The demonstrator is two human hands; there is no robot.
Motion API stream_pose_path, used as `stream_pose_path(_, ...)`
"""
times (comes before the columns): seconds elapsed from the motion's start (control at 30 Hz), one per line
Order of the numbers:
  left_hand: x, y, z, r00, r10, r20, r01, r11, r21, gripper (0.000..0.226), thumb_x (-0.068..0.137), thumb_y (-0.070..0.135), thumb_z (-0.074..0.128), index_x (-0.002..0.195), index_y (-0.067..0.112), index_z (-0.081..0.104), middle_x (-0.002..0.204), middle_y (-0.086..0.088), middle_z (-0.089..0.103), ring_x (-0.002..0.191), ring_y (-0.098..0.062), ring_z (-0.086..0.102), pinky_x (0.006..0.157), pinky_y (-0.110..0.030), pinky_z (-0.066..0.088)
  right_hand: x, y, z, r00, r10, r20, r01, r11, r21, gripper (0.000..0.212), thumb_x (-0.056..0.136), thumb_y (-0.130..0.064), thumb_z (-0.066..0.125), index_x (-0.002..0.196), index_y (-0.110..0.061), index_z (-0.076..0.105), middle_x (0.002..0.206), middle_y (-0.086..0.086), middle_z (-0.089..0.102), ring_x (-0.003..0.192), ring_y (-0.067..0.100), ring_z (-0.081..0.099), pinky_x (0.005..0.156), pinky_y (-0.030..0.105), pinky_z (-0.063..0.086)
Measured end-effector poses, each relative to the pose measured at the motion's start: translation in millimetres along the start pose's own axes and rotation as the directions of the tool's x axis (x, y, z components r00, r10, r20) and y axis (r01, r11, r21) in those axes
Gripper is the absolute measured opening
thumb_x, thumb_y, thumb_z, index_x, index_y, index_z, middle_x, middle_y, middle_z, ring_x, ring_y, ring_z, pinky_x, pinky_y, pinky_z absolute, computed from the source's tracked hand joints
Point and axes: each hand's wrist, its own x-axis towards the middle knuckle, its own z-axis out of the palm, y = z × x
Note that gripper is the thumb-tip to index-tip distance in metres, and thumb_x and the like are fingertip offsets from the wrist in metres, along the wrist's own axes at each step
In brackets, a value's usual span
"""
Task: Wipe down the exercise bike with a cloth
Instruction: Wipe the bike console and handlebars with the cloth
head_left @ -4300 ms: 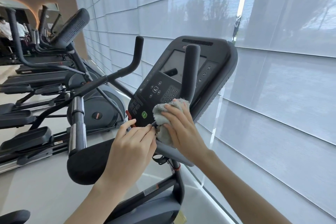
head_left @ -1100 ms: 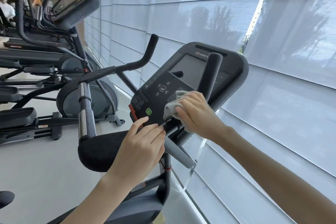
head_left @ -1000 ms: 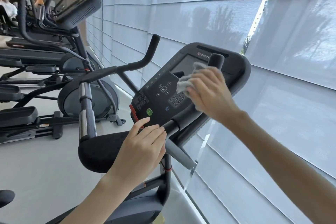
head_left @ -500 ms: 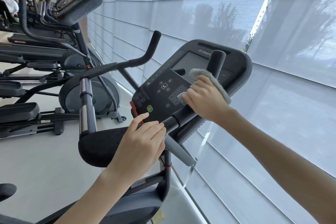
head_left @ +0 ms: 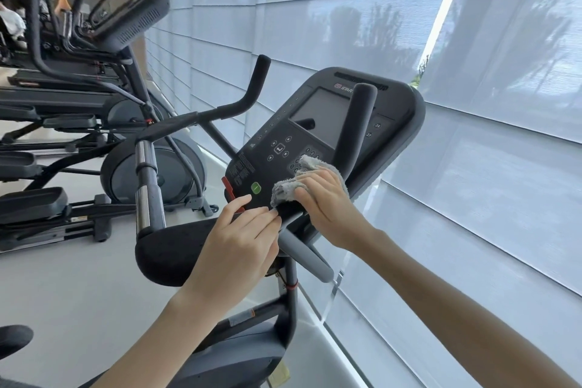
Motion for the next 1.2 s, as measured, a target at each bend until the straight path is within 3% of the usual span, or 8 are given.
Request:
stream_pose_path(0.2,0,-1,0,1.000,0.003,0.014,-0.002,1.000,-0.024,0.024,0.090,0.014,0.052,0.097,0.007,0.074,0.103,-0.003,0.072,0.096,-0.014,0.067,0.099,-0.042,0.042,43,41,-53,0.895,-0.175,-0.411,0.091,0.972,-0.217,0.032,0.101,-0.024,0.036,0.099,-0.012,0.066,0.100,0.002,0.068,0.116,0.024,0.053,0.105,0.045,0.031)
stream_pose_path(0.27,1,-1,0,1.000,-0.004,0.015,0.004,0.999,-0.033,0.025,0.090,0.015,0.051,0.096,0.007,0.074,0.101,-0.003,0.073,0.095,-0.015,0.067,0.099,-0.042,0.042,60,57,-70,0.868,-0.271,-0.417,0.098,0.915,-0.390,0.029,0.101,-0.025,0.040,0.101,-0.012,0.066,0.107,0.003,0.068,0.117,0.025,0.052,0.108,0.046,0.029)
stream_pose_path(0.37,0,-1,1,1.000,-0.007,0.016,0.008,0.999,-0.040,0.024,0.090,0.015,0.053,0.097,0.007,0.074,0.101,-0.003,0.073,0.095,-0.015,0.067,0.100,-0.043,0.041,69,74,-72,0.913,-0.297,-0.279,0.115,0.844,-0.524,0.034,0.100,-0.027,0.041,0.098,-0.008,0.069,0.111,0.007,0.067,0.119,0.031,0.051,0.108,0.053,0.027)
stream_pose_path(0.53,-1,-1,1,1.000,-0.016,0.018,0.017,0.999,-0.037,0.023,0.089,0.014,0.054,0.098,0.008,0.074,0.103,-0.003,0.072,0.097,-0.015,0.067,0.101,-0.043,0.041,49,71,-44,0.922,-0.265,-0.283,0.144,0.912,-0.383,0.026,0.096,-0.018,0.048,0.091,-0.005,0.070,0.099,0.010,0.069,0.113,0.035,0.054,0.099,0.060,0.035)
stream_pose_path(0.63,-2,1,0,1.000,-0.025,0.014,0.026,0.999,-0.038,0.023,0.089,0.014,0.054,0.098,0.007,0.074,0.103,-0.003,0.072,0.098,-0.015,0.067,0.101,-0.042,0.040,18,61,-16,0.935,-0.193,-0.296,0.100,0.948,-0.304,0.026,0.096,-0.017,0.048,0.088,-0.005,0.068,0.093,0.008,0.069,0.112,0.030,0.055,0.107,0.057,0.026)
stream_pose_path(0.87,-1,3,-2,1.000,-0.021,0.021,0.021,1.000,-0.015,0.021,0.085,0.011,0.059,0.098,0.005,0.074,0.103,-0.005,0.073,0.098,-0.017,0.067,0.102,-0.042,0.039,-26,5,32,0.878,0.120,-0.463,-0.030,0.980,0.198,0.033,0.101,-0.017,0.036,0.099,-0.005,0.068,0.110,0.002,0.067,0.108,0.019,0.057,0.106,0.043,0.032)
stream_pose_path(1.03,0,5,-4,1.000,-0.014,0.021,0.014,1.000,-0.006,0.021,0.084,0.009,0.061,0.100,0.005,0.073,0.104,-0.005,0.072,0.098,-0.018,0.067,0.101,-0.042,0.041,-36,-20,28,0.878,0.128,-0.460,0.009,0.959,0.283,0.042,0.102,-0.020,0.032,0.095,0.002,0.067,0.104,0.005,0.068,0.105,0.013,0.057,0.099,0.048,0.040)
stream_pose_path(1.2,0,7,-6,0.998,-0.041,0.040,0.042,0.999,-0.009,0.021,0.085,0.011,0.059,0.099,0.006,0.073,0.103,-0.004,0.073,0.097,-0.016,0.067,0.101,-0.041,0.040,-7,15,-12,0.784,0.222,-0.580,-0.079,0.962,0.263,0.039,0.102,-0.025,0.031,0.105,-0.005,0.064,0.113,-0.006,0.059,0.116,0.013,0.051,0.108,0.042,0.031)
